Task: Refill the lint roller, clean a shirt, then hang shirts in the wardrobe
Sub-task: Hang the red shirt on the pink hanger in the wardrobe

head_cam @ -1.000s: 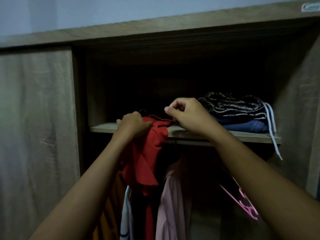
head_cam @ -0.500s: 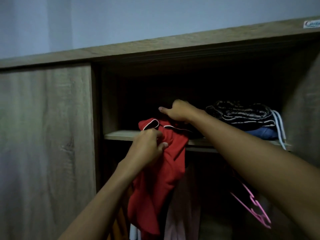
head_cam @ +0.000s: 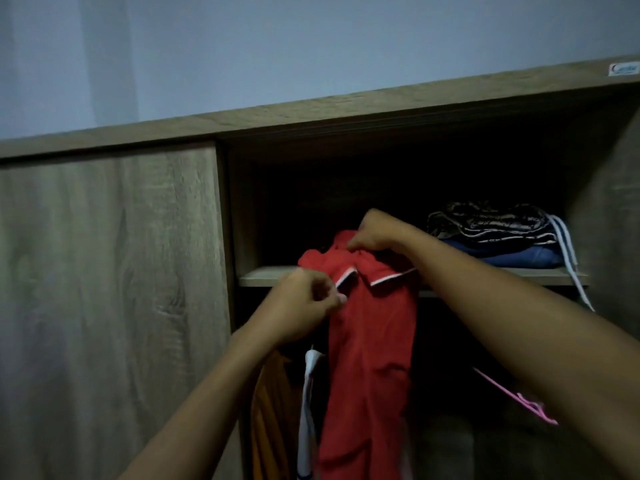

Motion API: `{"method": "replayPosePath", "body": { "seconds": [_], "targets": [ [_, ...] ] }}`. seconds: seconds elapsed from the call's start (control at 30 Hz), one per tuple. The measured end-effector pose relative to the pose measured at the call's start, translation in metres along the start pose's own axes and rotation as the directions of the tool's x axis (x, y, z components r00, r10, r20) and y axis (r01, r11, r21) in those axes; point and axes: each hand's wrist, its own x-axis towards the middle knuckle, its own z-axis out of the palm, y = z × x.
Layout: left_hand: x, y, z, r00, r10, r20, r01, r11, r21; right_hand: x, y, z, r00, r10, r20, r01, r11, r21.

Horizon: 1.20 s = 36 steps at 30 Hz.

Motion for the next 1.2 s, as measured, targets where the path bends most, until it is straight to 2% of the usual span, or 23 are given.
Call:
{"method": "replayPosePath", "body": {
  "seconds": [0.2, 0.3, 0.47, 0.63, 0.73, 0.8, 0.87, 1.07, 1.2],
  "targets": [
    [-0.006, -0.036, -0.05, 0.966, -0.036, -0.257, -0.002, 0.989, -0.146, -0.041, 0.005, -0.042, 0.979, -0.173, -0.11, 0.183, 0.979, 0.088],
    [-0.008, -0.05, -0.057, 0.963, -0.032, -0.267, -0.014, 0.986, -0.168, -0.064, 0.005, -0.052, 0.95, -0.288, -0.121, 0.296, 0.954, 0.056],
    [-0.021, -0.059, -0.053, 0.968, -0.077, -0.237, 0.031, 0.981, -0.19, -0.101, -0.002, -0.072, 0.903, -0.398, -0.163, 0.407, 0.913, 0.022],
    [-0.036, -0.076, -0.052, 0.949, 0.014, -0.315, -0.045, 0.995, -0.093, -0.127, -0.004, -0.085, 0.87, -0.471, -0.146, 0.479, 0.878, 0.019],
    [-0.044, -0.071, -0.056, 0.93, 0.165, -0.329, -0.194, 0.979, -0.057, -0.143, -0.005, -0.088, 0.864, -0.494, -0.097, 0.502, 0.86, 0.088],
    [-0.048, -0.06, -0.057, 0.886, 0.322, -0.333, -0.333, 0.942, 0.023, -0.149, -0.005, -0.084, 0.863, -0.499, -0.072, 0.505, 0.856, 0.112],
    [-0.053, -0.048, -0.057, 0.846, 0.411, -0.339, -0.415, 0.908, 0.065, -0.152, -0.003, -0.08, 0.874, -0.481, -0.066, 0.485, 0.86, 0.156],
    [-0.06, -0.024, -0.074, 0.842, 0.424, -0.333, -0.47, 0.88, -0.068, -0.159, 0.001, -0.07, 0.899, -0.43, -0.083, 0.431, 0.836, 0.341],
    [-0.066, -0.021, -0.075, 0.882, 0.364, -0.299, -0.424, 0.89, -0.167, -0.166, -0.003, -0.067, 0.911, -0.396, -0.117, 0.401, 0.782, 0.477]
  ]
}}
